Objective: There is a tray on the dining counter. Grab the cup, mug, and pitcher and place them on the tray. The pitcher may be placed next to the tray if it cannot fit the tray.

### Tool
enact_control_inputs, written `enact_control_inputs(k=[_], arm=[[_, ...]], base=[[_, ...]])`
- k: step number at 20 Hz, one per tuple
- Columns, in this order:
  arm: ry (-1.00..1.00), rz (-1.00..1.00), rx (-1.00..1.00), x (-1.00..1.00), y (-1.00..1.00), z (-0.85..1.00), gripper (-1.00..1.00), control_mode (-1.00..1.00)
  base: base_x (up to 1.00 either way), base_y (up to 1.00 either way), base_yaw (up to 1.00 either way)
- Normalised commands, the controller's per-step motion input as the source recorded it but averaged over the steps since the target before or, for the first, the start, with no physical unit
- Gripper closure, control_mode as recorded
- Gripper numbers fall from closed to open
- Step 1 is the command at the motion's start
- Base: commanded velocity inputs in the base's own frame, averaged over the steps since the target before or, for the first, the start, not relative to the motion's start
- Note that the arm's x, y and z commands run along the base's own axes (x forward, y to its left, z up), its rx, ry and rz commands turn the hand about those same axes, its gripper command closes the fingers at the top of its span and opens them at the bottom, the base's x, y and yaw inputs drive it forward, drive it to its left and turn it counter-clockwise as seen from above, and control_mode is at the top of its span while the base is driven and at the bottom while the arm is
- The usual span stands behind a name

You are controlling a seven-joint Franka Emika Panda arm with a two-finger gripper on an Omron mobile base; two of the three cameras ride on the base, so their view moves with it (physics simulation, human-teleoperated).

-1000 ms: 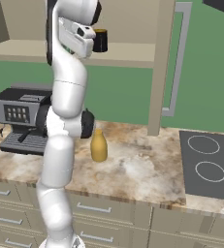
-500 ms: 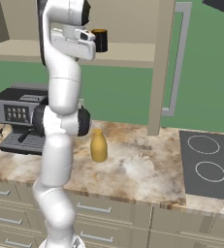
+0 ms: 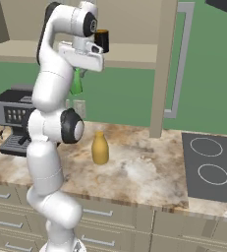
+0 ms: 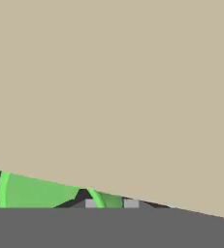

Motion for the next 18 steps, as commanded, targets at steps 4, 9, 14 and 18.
enact_control_inputs(k=[4, 9, 14, 18], arm=[[-0.10, 0.00, 0.26, -0.24, -0.21, -0.71, 1.00, -1.00], [-0.22, 0.03, 0.09, -0.62, -0.04, -0.67, 1.00, -1.00], [-0.26, 0.13, 0.01, -0.61, -0.01, -0.44, 1.00, -1.00], [-0.01, 0.10, 0.07, -0.58, -0.01, -0.25, 1.00, -1.00]], base=[[0.00, 0.00, 0.00], [0.00, 0.00, 0.00], [0.00, 0.00, 0.00], [0.00, 0.00, 0.00]])
